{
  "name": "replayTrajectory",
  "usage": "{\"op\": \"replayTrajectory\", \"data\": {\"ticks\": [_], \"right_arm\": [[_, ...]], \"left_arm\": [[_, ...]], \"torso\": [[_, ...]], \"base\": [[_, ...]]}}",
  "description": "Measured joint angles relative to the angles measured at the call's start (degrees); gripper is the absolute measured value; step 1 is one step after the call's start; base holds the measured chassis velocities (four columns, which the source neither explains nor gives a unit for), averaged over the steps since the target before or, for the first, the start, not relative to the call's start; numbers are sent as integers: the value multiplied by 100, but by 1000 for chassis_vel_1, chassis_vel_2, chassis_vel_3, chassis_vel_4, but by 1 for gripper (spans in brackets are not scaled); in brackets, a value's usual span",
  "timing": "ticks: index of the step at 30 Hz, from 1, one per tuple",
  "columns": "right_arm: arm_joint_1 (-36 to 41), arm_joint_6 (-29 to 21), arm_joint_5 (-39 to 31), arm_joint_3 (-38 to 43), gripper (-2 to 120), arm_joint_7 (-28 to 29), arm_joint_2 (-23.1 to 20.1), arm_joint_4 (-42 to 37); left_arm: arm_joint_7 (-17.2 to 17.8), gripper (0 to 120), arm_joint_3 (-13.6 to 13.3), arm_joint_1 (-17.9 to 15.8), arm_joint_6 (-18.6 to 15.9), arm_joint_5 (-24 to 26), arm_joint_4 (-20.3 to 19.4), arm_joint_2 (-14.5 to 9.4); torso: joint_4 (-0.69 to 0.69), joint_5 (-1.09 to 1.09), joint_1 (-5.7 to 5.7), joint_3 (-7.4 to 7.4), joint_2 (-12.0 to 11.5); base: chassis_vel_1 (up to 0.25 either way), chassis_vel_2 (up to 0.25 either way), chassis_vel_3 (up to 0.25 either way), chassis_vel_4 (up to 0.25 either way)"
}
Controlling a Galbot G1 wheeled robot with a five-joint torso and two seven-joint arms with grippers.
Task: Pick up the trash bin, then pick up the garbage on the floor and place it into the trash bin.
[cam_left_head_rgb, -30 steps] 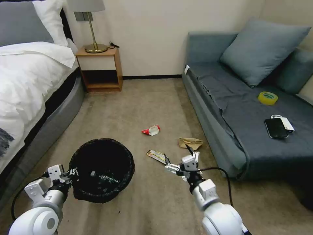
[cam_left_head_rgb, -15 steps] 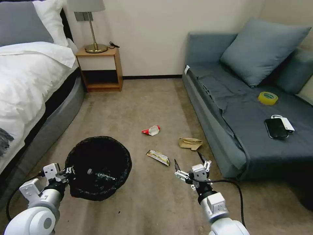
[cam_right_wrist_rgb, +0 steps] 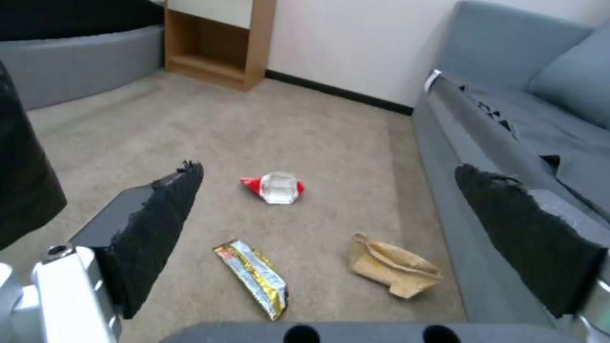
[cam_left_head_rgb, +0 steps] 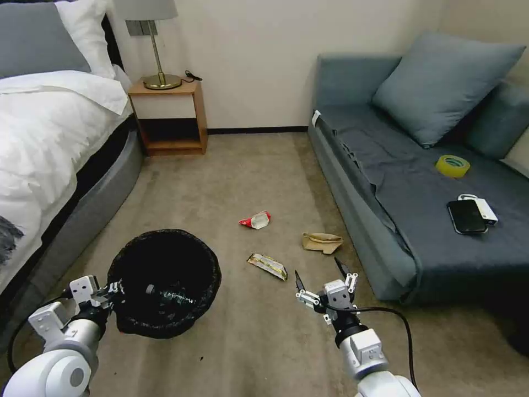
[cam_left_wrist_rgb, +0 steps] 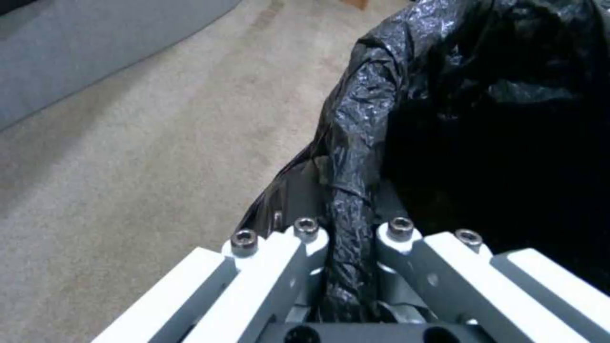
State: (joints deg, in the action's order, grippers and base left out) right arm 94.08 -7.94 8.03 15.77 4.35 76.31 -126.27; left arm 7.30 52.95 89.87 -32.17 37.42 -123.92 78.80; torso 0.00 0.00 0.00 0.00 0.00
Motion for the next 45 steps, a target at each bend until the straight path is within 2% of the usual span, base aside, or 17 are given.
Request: {"op": "replayTrajectory", "data": {"ticks": [14,45], "right_arm": [[-14,48,-92,-4,100,-79,-12,54],[-152,34,-207,-93,100,-84,-90,196]], "left_arm": [[-12,4,84,24,14,48,19,13],[-8,4,126,-13,21,79,79,-7]], "torso": [[0,0,0,-1,0],[0,0,0,0,0]], "base": [[-16,16,20,-14],[-143,146,136,-146]]}}
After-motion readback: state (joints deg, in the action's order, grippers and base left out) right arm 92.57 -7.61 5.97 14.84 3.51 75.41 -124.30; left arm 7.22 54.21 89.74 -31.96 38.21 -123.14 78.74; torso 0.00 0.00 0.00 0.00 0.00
